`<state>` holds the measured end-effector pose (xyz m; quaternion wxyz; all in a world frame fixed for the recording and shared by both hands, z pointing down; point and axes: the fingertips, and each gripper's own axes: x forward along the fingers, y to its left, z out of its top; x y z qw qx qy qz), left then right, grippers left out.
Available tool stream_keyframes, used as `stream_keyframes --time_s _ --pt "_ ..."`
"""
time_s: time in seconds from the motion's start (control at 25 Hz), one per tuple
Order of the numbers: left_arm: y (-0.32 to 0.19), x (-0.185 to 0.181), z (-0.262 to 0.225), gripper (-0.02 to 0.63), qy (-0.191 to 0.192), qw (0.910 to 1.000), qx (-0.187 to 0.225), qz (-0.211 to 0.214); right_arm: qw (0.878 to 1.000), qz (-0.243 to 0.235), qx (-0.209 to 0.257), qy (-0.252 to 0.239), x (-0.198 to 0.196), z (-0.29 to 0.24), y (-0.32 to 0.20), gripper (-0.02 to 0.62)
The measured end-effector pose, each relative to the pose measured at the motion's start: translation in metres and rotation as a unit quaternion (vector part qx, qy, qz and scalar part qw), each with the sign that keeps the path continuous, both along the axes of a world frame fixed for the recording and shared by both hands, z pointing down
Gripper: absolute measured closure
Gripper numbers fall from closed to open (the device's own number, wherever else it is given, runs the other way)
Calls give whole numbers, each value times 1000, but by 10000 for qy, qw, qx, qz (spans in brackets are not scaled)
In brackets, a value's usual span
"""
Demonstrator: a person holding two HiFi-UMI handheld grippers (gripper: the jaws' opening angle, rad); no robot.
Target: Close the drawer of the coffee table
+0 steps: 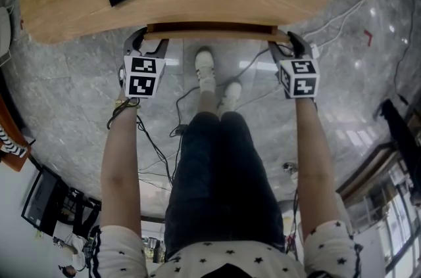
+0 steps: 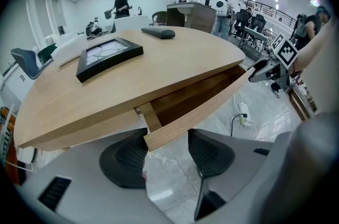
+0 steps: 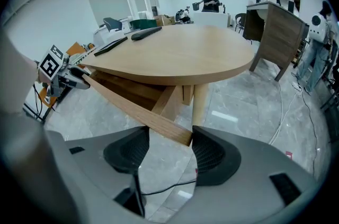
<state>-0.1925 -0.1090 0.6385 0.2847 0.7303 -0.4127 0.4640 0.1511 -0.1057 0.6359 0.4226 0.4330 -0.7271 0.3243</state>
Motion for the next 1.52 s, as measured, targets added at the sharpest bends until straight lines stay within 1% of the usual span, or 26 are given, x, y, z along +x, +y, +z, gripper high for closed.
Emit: stream_keyframes --time_s 0.84,1.52 --pt "-21 -1 1 374 -7 9999 100 -49 9999 0 102 -27 -1 0 -21 351" --pt "-28 -2 0 370 47 9986 323 -418 9997 15 235 -41 0 0 -29 350"
